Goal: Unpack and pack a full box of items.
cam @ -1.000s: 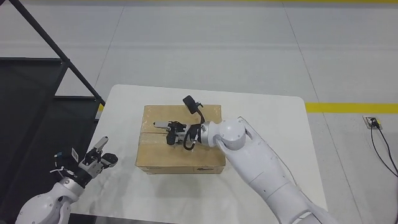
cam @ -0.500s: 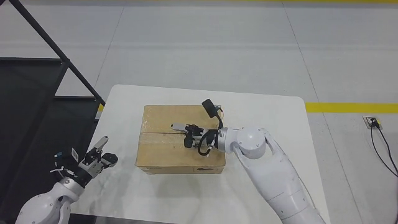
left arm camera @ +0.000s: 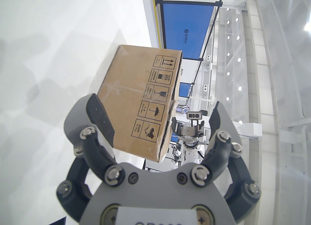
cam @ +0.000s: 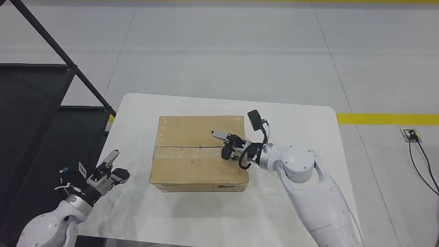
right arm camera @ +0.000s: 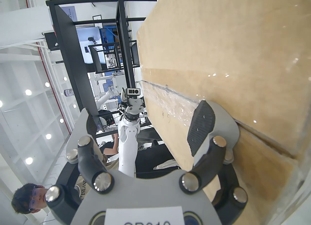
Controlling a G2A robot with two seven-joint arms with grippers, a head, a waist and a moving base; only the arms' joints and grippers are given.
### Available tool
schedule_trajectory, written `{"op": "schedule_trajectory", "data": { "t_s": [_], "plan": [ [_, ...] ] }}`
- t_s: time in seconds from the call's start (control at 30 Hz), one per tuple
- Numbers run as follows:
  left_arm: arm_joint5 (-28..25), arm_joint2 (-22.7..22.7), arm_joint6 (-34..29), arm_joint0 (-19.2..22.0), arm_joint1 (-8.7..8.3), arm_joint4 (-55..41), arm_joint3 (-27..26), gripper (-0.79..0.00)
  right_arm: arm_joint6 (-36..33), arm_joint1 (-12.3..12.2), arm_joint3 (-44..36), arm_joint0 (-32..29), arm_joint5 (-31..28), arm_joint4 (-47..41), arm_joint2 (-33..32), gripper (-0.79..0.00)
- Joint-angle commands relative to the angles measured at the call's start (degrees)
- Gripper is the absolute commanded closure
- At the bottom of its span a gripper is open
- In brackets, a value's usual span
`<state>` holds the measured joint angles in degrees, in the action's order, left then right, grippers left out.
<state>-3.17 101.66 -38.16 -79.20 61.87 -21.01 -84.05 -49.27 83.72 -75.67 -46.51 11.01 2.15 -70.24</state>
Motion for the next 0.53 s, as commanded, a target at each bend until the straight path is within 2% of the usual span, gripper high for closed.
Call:
{"op": "schedule_trajectory", "data": {
  "t_s": [0.0, 0.5],
  "plan": [
    [0.02, 0.01, 0.04, 0.02, -0.03, -0.06, 0.04, -0.785, 0.05, -0.26, -0.7, -0.64, -0.08, -0.06, -0.65, -0.785],
    [0.25, -0.43, 0.44, 0.57, -0.25, 0.07, -0.21, -0.785, 0.97, -2.44, -7.64, -7.13, -2.6, -2.25, -6.9, -0.785]
  ]
}}
